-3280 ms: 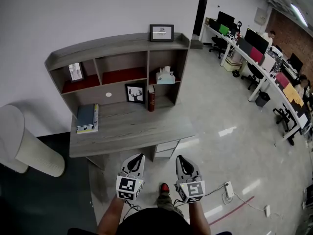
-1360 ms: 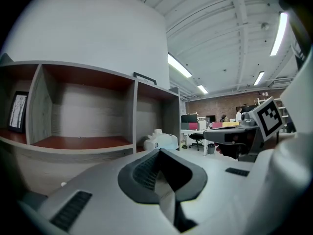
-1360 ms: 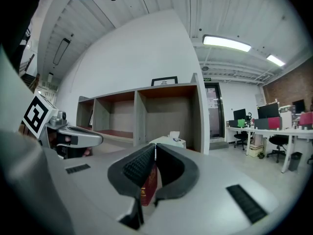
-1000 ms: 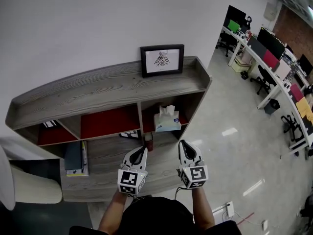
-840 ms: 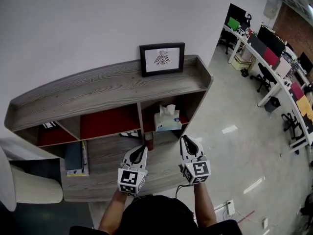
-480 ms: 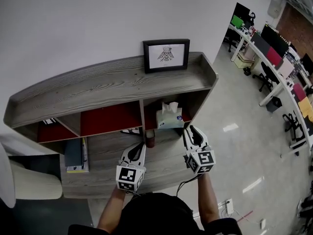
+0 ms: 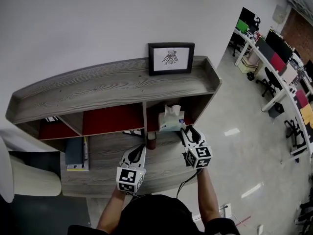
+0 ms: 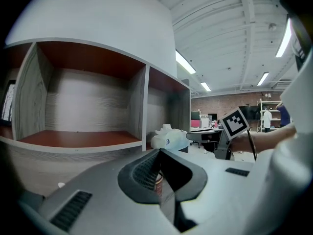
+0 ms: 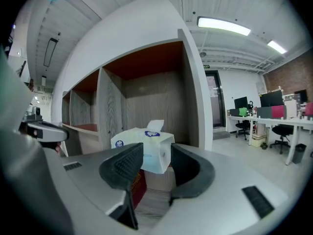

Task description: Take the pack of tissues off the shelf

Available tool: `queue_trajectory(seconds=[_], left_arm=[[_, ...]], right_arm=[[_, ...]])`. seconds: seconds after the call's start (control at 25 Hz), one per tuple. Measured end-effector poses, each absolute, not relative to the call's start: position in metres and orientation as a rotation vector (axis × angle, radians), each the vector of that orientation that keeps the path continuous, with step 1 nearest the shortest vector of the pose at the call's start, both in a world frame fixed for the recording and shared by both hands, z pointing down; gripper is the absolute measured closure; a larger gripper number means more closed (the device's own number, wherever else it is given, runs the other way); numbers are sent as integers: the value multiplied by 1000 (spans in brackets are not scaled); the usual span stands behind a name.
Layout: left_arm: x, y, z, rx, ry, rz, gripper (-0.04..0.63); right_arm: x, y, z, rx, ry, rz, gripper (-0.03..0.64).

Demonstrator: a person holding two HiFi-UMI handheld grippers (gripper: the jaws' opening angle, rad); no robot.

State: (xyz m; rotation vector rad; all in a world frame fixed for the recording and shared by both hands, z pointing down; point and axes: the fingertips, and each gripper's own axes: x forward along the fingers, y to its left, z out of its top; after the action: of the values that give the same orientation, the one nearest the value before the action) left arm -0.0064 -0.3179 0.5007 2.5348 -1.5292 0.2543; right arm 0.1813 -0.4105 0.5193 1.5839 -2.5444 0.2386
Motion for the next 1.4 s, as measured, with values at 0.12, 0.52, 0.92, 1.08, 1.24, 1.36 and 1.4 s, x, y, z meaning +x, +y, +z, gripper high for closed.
queue_trajectory(seconds=[0.12, 0.52, 0.92, 1.08, 1.24, 1.36, 1.4], left_arm=[[-9, -317, 500, 2525, -1544, 252, 588], [-12, -312, 503, 2502, -1563, 261, 588], [-13, -303, 500, 2498, -1586, 262, 588], [-9, -298, 495, 2505, -1595, 251, 588], [-3, -292, 493, 2516, -1592, 248, 588], [2, -286, 491, 2522, -1592, 247, 588], [4, -283, 490, 2522, -1593, 246, 588]], right_arm=[[178, -416, 529, 1553, -2522, 258, 440], [176, -415, 541, 1507, -2486, 245, 559], [178, -408, 520, 1545, -2522, 170, 586], [183, -400, 502, 1575, -2549, 134, 586], [188, -387, 487, 1596, -2571, 82, 586], [194, -372, 474, 1617, -2594, 57, 586], [197, -365, 470, 1623, -2602, 48, 586]])
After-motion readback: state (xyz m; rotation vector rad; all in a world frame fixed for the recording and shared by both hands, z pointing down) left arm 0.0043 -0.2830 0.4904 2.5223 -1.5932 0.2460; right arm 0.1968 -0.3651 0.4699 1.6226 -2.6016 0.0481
